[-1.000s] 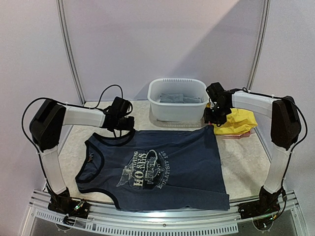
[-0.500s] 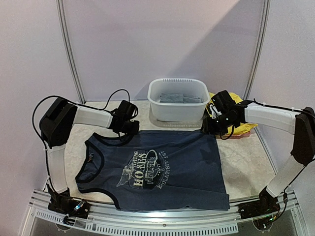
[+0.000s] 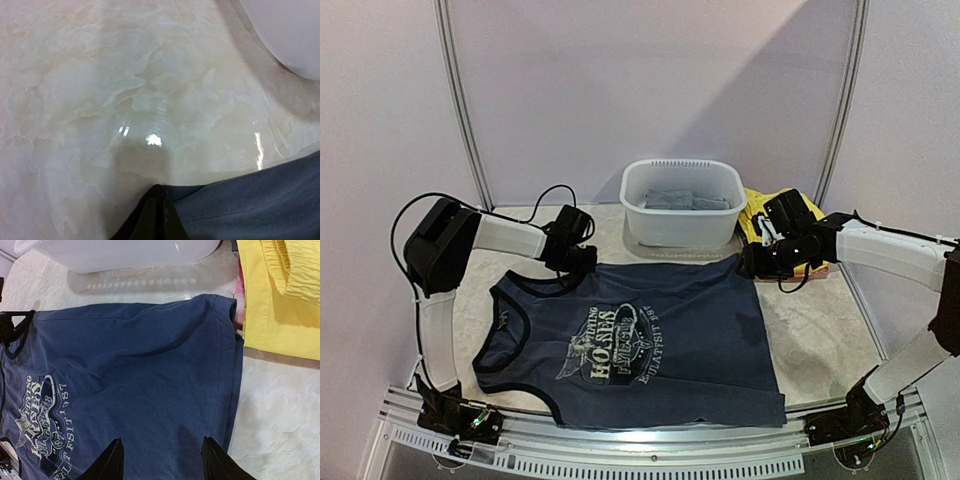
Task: Fold and stack the mixed laundry pile
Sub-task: Adjust the flattened tank top at the center of the board.
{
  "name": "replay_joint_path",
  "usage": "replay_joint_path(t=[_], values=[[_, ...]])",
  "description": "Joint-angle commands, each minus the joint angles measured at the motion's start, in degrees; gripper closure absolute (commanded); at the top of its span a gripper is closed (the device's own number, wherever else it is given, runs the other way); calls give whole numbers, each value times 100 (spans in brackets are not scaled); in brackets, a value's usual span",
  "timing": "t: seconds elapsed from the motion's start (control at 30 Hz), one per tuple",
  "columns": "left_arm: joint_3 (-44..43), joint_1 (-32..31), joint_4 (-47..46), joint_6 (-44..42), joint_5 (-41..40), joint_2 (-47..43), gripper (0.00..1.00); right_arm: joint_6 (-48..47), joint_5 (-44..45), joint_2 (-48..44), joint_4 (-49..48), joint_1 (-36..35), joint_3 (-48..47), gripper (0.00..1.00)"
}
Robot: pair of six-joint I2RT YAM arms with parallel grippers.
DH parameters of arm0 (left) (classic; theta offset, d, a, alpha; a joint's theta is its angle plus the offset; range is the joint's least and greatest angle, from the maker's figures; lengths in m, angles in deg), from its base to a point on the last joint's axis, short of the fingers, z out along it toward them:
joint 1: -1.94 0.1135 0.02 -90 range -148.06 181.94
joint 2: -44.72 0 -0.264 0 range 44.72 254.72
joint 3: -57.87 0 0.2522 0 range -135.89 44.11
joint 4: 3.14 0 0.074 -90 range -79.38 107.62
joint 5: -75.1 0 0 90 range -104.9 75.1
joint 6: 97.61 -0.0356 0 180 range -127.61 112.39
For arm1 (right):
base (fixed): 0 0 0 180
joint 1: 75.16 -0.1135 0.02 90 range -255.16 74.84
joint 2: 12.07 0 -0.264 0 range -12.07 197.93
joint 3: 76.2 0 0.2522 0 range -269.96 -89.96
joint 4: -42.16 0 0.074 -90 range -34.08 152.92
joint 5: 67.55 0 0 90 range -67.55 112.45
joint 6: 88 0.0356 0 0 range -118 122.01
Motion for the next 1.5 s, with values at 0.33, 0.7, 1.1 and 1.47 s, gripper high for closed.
replay_joint_path(t=[0.33, 0.7, 1.1, 1.47], values=[[-958, 641, -56, -7, 501, 485, 100, 49, -361, 265, -460, 6, -73, 46], [169, 496, -54, 242, -103, -800, 32, -2, -757, 1685, -1054, -252, -1033, 56], [1499, -133, 736, 472, -476, -2271, 32, -92, 28, 3839, -400, -79, -2715, 65], [2411, -375, 378, 679, -158, -2354, 37, -21, 430, 4369, -315, 451, -2989, 68]])
